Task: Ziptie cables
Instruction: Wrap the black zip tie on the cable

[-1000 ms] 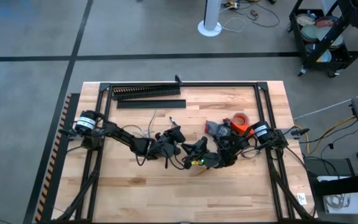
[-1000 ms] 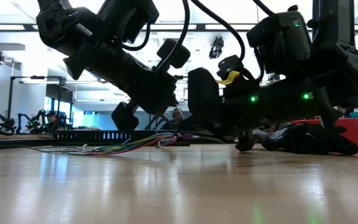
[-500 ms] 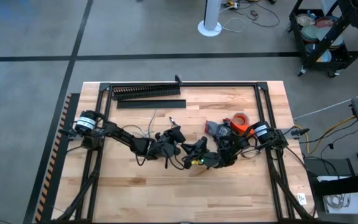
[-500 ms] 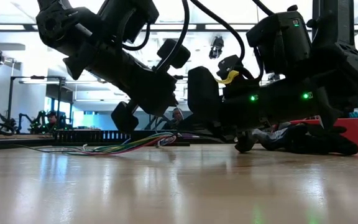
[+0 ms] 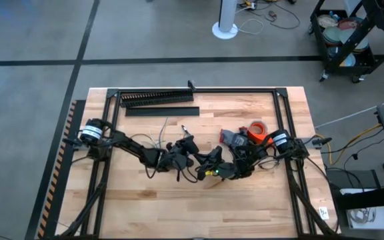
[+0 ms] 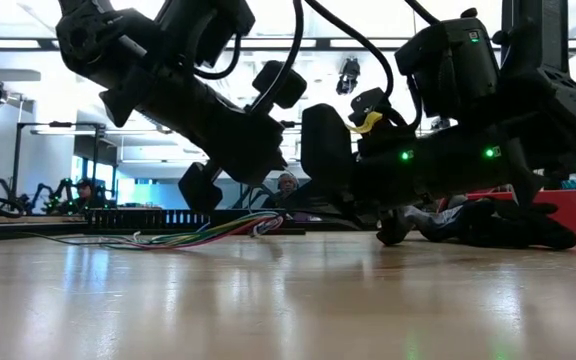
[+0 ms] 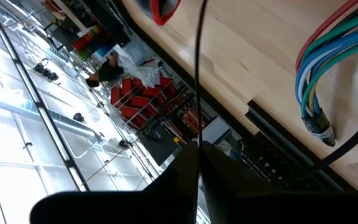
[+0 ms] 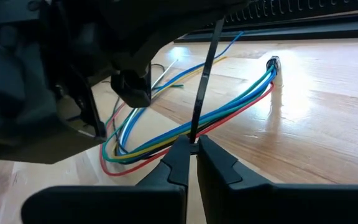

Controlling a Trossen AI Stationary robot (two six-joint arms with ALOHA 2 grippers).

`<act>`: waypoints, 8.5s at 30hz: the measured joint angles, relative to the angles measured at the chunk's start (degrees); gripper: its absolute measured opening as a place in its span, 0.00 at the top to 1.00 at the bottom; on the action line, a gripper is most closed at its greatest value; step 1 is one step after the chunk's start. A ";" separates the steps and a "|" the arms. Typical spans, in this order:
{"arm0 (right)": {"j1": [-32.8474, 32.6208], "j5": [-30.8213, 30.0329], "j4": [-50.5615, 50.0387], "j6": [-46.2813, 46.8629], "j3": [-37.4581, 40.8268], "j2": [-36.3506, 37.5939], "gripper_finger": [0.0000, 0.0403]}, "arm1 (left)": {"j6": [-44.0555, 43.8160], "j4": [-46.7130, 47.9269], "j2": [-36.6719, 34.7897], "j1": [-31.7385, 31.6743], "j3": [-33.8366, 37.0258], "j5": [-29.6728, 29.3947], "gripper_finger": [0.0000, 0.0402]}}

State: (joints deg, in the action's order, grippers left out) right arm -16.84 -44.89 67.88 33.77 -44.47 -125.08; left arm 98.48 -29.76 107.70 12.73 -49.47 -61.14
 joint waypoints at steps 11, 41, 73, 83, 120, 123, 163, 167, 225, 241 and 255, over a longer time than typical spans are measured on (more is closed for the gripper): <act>0.00 0.12 -0.04 0.65 0.00 0.00 1.00 | -0.11 0.83 0.00 -0.04 0.07 -1.40 1.00; 0.00 0.34 -1.60 1.73 -0.02 0.13 1.00 | 7.90 2.92 -1.19 0.09 -0.50 1.75 1.00; 0.00 1.09 -1.59 0.56 0.00 0.11 1.00 | 4.02 9.85 -3.87 -1.19 -0.19 3.26 1.00; -1.83 -3.78 -1.64 -17.31 -0.26 -0.15 1.00 | 2.96 8.28 -3.87 -1.15 -1.60 3.22 1.00; -1.90 -9.07 -1.11 -38.84 -3.02 0.13 1.00 | -0.59 6.56 -3.93 -0.94 -1.51 0.31 1.00; -1.90 -9.02 -1.09 -38.72 -3.02 0.13 1.00 | -1.52 6.59 -3.93 -0.94 -1.51 0.15 1.00; -1.63 -7.56 -0.11 -22.96 -2.97 0.22 1.00 | -0.44 6.63 -3.93 -0.39 -1.51 -1.07 1.00; -1.51 -7.38 -0.11 -22.35 -2.97 0.22 1.00 | -0.44 6.63 -3.93 -0.16 -1.51 -1.08 1.00; -0.37 -4.14 -1.57 -10.76 -2.99 1.14 1.00 | -0.07 6.67 -3.91 0.24 -1.51 -2.78 1.00; 0.26 -1.56 -1.57 -3.41 -2.81 1.23 1.00 | -0.04 6.67 -3.91 0.40 -1.51 -2.85 1.00; 0.66 -1.13 -1.62 -1.36 -1.73 1.86 1.00 | -0.67 6.69 -3.91 0.83 -1.49 -2.86 1.00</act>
State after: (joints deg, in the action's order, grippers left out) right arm -16.19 -46.02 66.26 32.41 -46.20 -123.22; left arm 97.80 -23.07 103.79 13.56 -50.96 -64.01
